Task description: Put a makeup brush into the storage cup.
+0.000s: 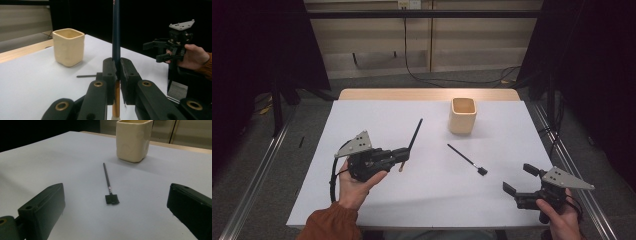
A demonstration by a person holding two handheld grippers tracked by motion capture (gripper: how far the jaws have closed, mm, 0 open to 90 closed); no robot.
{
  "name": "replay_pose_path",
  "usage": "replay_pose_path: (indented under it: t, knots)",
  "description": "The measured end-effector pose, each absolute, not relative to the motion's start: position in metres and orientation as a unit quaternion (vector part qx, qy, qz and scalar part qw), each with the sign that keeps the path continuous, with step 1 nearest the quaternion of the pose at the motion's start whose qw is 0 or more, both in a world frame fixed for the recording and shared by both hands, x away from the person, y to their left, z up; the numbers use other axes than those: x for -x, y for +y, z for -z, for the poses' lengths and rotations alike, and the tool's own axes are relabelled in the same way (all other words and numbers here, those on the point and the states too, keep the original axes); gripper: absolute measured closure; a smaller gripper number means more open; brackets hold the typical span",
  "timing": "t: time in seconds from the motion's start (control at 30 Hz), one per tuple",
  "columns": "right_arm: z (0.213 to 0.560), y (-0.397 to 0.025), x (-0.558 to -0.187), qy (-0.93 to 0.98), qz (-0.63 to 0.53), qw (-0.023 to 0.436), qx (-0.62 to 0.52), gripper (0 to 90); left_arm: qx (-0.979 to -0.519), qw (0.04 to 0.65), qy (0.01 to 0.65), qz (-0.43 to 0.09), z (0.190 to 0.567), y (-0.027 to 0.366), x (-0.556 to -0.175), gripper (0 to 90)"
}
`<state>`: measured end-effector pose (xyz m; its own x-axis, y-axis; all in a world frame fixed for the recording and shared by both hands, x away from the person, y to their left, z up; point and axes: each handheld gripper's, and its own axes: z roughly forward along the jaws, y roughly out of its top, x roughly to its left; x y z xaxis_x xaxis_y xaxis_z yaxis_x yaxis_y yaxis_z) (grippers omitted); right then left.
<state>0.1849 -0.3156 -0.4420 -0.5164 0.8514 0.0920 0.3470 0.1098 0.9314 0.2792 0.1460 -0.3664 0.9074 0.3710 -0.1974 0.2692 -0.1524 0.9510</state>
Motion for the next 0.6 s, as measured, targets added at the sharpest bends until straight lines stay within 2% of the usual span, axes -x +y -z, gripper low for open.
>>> replay_pose_path:
  t: [0.6]
  knots:
    - [0.442,-0.315,-0.185,0.706,-0.513,0.244,-0.422,1.0,-0.788,0.593,0.165,0.003,0.362,0.099,-0.293,83.5]
